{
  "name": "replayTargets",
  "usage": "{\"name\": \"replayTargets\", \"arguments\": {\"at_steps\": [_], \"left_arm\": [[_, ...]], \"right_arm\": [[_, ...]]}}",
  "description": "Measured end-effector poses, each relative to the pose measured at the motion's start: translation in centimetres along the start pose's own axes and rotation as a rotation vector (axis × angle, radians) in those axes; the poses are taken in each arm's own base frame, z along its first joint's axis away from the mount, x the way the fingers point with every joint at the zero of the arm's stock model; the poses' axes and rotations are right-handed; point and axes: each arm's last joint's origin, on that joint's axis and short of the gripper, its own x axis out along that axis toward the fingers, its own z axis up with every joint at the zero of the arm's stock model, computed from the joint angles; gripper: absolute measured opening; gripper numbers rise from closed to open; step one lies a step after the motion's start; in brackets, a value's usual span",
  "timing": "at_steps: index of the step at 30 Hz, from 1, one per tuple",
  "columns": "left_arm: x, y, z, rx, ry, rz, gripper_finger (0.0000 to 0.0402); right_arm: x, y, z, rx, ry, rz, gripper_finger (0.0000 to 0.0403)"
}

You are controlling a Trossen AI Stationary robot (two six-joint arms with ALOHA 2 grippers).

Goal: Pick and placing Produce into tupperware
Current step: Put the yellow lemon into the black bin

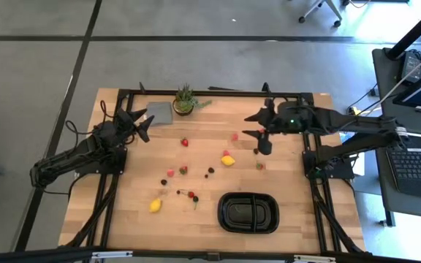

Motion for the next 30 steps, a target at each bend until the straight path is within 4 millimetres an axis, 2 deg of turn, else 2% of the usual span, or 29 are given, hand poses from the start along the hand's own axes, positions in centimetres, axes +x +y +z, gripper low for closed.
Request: {"name": "replayTargets", "arguments": {"at_steps": [5,10,23,26,30], "left_arm": [[0.0,0.0,0.0,0.0,0.0,0.0,0.022],[0.0,0.0,0.0,0.0,0.0,0.0,0.022],[0.0,0.0,0.0,0.0,0.0,0.0,0.022],[0.0,0.0,0.0,0.0,0.0,0.0,0.022],[0.0,0.0,0.0,0.0,0.0,0.0,0.022]], "right_arm": [[1.2,0.1,-0.3,0.109,0.038,-0.003,0.0213],[2.0,0.2,-0.5,0.094,0.064,-0.007,0.0213],[2.3,0.3,-0.5,0.109,0.059,-0.004,0.0215],[2.3,0.4,-0.3,0.11,0.038,-0.001,0.0229],[2.3,0.4,-0.1,0.111,0.02,0.0,0.0268]]}}
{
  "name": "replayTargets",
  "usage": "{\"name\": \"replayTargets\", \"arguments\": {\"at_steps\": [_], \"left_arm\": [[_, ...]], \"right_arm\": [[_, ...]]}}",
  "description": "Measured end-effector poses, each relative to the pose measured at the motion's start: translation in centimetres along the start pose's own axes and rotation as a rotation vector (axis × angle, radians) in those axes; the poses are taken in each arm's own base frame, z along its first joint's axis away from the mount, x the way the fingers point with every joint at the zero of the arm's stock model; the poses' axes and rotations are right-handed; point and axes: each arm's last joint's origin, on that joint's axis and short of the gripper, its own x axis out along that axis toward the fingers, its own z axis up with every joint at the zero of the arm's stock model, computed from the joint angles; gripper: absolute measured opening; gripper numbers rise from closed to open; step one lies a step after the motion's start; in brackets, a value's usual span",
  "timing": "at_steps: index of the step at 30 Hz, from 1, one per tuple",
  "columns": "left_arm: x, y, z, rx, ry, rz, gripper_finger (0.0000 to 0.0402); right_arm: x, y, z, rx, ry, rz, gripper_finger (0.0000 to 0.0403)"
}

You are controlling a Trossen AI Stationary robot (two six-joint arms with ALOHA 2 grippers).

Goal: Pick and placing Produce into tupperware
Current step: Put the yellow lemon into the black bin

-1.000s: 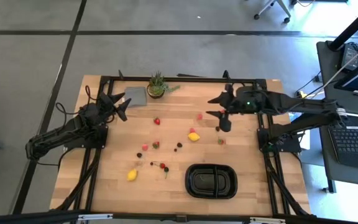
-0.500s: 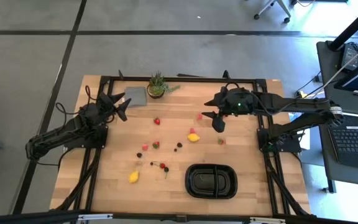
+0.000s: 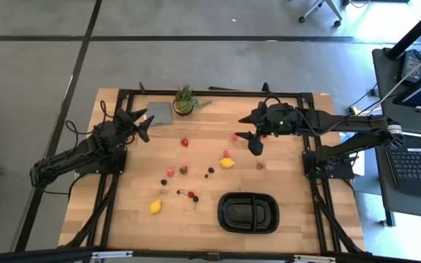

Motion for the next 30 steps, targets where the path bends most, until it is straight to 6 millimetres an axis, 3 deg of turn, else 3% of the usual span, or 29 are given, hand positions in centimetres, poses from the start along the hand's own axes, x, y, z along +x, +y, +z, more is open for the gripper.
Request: {"name": "replayTargets", "arguments": {"at_steps": [6,13,20,30], "left_arm": [[0.0,0.0,0.0,0.0,0.0,0.0,0.022],[0.0,0.0,0.0,0.0,0.0,0.0,0.022],[0.0,0.0,0.0,0.0,0.0,0.0,0.022],[0.0,0.0,0.0,0.083,0.0,0.0,0.022]], "right_arm": [[0.0,0.2,0.0,0.018,0.001,0.006,0.0319],[0.9,1.2,-0.5,0.014,0.038,0.031,0.0325],[4.3,3.6,-2.5,-0.11,0.167,0.077,0.0326],[9.8,6.9,-7.4,-0.246,0.418,0.112,0.0326]]}}
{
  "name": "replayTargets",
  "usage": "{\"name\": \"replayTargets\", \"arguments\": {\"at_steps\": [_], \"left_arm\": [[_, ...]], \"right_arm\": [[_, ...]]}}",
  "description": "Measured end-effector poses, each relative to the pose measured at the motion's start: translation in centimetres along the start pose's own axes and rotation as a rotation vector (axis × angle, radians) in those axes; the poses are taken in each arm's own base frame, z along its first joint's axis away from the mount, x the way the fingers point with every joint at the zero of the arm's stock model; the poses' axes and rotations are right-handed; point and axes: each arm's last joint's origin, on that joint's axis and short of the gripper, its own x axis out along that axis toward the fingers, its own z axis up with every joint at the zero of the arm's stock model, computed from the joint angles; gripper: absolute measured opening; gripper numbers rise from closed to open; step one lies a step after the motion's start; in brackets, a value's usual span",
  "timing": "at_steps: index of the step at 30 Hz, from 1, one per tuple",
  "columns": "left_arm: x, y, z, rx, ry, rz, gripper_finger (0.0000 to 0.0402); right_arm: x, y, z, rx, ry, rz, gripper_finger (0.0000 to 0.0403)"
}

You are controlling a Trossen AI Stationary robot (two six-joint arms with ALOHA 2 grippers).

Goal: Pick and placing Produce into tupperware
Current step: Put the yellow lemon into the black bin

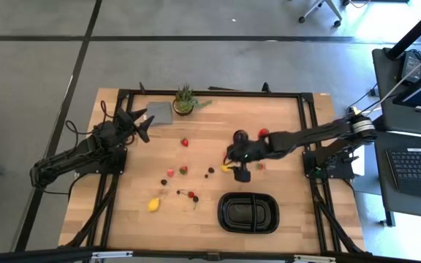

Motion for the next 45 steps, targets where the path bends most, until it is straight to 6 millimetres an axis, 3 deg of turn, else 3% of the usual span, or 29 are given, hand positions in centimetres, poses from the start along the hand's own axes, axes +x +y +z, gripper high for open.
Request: {"name": "replayTargets", "arguments": {"at_steps": [8,15,22,36,45], "left_arm": [[0.0,0.0,0.0,0.037,0.0,0.0,0.022],[0.0,0.0,0.0,0.038,0.0,0.0,0.022],[0.0,0.0,0.0,0.038,0.001,0.0,0.022],[0.0,0.0,0.0,0.038,0.0,0.0,0.022],[0.0,0.0,0.0,0.038,0.0,0.0,0.022]], "right_arm": [[5.2,1.1,-1.7,-0.023,0.144,-0.003,0.0326],[7.4,1.3,-2.4,-0.027,0.174,-0.006,0.0326],[8.4,1.4,-2.9,-0.031,0.204,-0.008,0.0315],[8.6,1.4,-2.7,-0.03,0.176,-0.006,0.0214],[8.3,1.4,-2.6,0.027,0.18,-0.012,0.0212]]}}
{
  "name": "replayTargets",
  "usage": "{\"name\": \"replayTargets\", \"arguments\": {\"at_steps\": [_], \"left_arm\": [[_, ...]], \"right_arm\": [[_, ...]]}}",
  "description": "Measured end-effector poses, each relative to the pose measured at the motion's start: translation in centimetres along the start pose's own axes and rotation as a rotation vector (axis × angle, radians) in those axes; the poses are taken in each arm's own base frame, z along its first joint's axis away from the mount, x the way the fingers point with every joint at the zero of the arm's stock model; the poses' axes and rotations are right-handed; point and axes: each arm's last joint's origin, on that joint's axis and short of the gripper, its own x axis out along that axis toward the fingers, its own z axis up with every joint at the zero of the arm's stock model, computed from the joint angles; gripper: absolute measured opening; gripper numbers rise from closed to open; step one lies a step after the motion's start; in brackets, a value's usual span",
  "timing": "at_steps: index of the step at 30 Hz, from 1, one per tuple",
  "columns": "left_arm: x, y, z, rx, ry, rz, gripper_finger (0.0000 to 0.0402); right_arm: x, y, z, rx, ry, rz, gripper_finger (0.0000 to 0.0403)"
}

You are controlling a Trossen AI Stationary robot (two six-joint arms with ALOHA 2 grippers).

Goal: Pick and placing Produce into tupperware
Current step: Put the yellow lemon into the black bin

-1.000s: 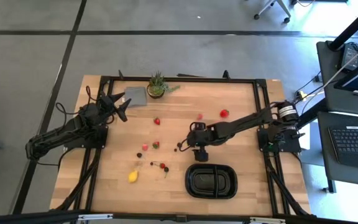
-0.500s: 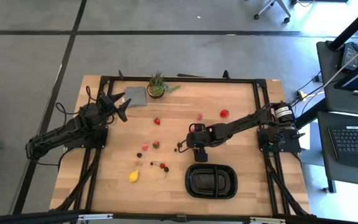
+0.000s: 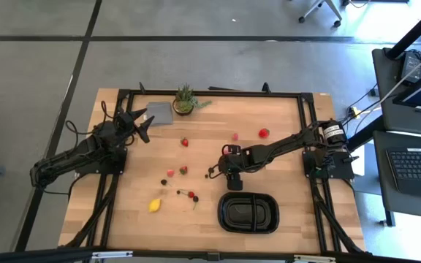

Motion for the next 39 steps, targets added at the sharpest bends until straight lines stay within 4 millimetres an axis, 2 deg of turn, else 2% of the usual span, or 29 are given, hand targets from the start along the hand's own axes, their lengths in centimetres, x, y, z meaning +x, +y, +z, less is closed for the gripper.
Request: {"name": "replayTargets", "arguments": {"at_steps": [5,12,15,20,24,30,33,39], "left_arm": [[0.0,0.0,0.0,0.0,0.0,0.0,0.022],[0.0,0.0,0.0,0.0,0.0,-0.001,0.022],[0.0,0.0,0.0,0.0,0.0,0.0,0.022],[0.0,0.0,0.0,0.0,0.0,0.0,0.022],[0.0,0.0,0.0,-0.008,0.0,0.0,0.022],[0.0,0.0,0.0,-0.013,0.0,0.0,0.022],[0.0,0.0,0.0,-0.013,-0.001,0.0,0.022],[0.0,0.0,0.0,-0.013,-0.001,0.0,0.022]], "right_arm": [[-2.7,-0.3,0.7,0.126,0.0,0.001,0.021],[-8.4,-0.2,1.7,0.408,0.122,-0.001,0.0212],[-10.7,1.2,1.4,0.552,0.178,0.022,0.0211],[-13.1,5.4,0.1,0.745,0.2,0.059,0.0212],[-14.0,8.9,-1.7,0.859,0.233,0.037,0.0213],[-14.6,12.3,-4.0,0.96,0.234,-0.04,0.0214],[-14.2,13.4,-4.8,0.971,0.255,-0.075,0.0215],[-12.0,14.9,-5.5,0.929,0.283,-0.124,0.0215]]}}
